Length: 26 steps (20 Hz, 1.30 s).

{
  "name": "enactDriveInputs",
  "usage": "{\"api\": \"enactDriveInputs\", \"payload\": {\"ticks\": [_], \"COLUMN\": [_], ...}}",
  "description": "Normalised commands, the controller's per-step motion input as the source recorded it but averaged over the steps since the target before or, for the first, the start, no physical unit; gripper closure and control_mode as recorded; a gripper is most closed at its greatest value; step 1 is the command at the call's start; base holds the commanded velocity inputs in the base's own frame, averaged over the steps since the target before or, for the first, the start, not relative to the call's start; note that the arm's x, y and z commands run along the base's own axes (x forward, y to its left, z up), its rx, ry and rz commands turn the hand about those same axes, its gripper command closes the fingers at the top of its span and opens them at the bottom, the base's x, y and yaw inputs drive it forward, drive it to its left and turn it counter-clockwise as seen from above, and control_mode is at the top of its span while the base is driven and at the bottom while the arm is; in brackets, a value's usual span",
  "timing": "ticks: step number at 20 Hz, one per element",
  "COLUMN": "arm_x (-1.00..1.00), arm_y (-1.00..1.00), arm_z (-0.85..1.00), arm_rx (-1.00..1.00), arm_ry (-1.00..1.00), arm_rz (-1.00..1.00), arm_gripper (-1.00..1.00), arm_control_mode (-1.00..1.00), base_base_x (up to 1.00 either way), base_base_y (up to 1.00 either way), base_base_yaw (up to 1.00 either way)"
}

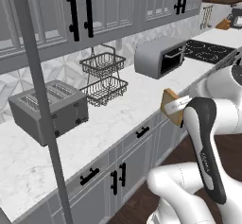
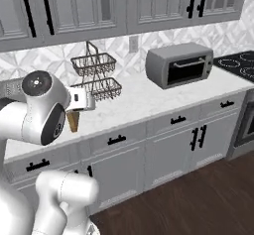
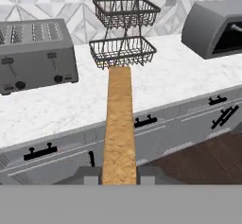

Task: Start the toaster. Once the lever pops up, take the bread to the plate on the dining counter.

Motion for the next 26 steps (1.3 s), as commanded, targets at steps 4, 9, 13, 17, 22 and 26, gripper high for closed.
{"api": "enactDriveInputs", "payload": {"ticks": [4, 9, 13, 17, 22, 26], "arm_x": [0.00, 0.00, 0.00, 0.00, 0.00, 0.00], "arm_y": [0.00, 0.00, 0.00, 0.00, 0.00, 0.00], "arm_z": [0.00, 0.00, 0.00, 0.00, 0.00, 0.00], "arm_rx": [0.00, 0.00, 0.00, 0.00, 0.00, 0.00], "arm_ry": [0.00, 0.00, 0.00, 0.00, 0.00, 0.00], "arm_rz": [0.00, 0.00, 0.00, 0.00, 0.00, 0.00], "arm_gripper": [1.00, 1.00, 1.00, 1.00, 1.00, 1.00], "arm_control_mode": [1.00, 1.00, 1.00, 1.00, 1.00, 1.00], "base_base_x": [0.00, 0.00, 0.00, 0.00, 0.17, 0.92], "base_base_y": [0.28, 0.29, 0.29, 0.26, 0.23, 0.37], "base_base_yaw": [-0.97, -0.97, -0.97, -0.98, -0.92, -0.61]}}
